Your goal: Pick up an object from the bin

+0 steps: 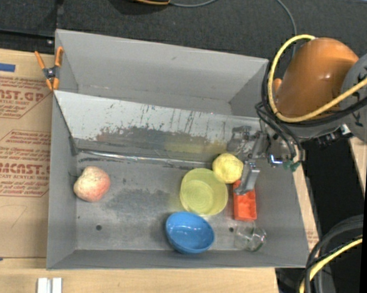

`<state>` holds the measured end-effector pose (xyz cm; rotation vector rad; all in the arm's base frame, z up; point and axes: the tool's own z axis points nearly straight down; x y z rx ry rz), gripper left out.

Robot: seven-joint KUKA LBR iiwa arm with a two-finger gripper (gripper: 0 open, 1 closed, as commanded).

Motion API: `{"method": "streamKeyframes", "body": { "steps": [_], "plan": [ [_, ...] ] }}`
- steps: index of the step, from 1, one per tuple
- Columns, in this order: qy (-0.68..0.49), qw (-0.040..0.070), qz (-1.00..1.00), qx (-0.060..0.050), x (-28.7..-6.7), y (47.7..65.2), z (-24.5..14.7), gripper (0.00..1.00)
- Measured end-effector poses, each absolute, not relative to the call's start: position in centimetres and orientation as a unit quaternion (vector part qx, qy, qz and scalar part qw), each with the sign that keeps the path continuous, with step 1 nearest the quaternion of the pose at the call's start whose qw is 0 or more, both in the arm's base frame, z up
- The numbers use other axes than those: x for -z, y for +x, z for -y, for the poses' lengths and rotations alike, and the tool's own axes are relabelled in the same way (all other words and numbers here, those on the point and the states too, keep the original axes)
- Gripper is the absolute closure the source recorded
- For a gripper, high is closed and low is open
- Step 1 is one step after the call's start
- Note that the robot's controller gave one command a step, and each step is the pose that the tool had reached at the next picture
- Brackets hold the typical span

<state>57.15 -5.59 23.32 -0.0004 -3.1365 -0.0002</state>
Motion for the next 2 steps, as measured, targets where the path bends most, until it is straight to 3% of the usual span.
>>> {"method": "streamKeyframes", "body": {
  "steps": [1, 2],
  "plan": [
    [0.000, -0.001, 1.000, 0.000, -23.8, 57.3, 5.6, 0.00],
    [0.076, 0.000, 0.997, 0.000, -10.9, 50.6, 1.7, 0.00]
  ]
}}
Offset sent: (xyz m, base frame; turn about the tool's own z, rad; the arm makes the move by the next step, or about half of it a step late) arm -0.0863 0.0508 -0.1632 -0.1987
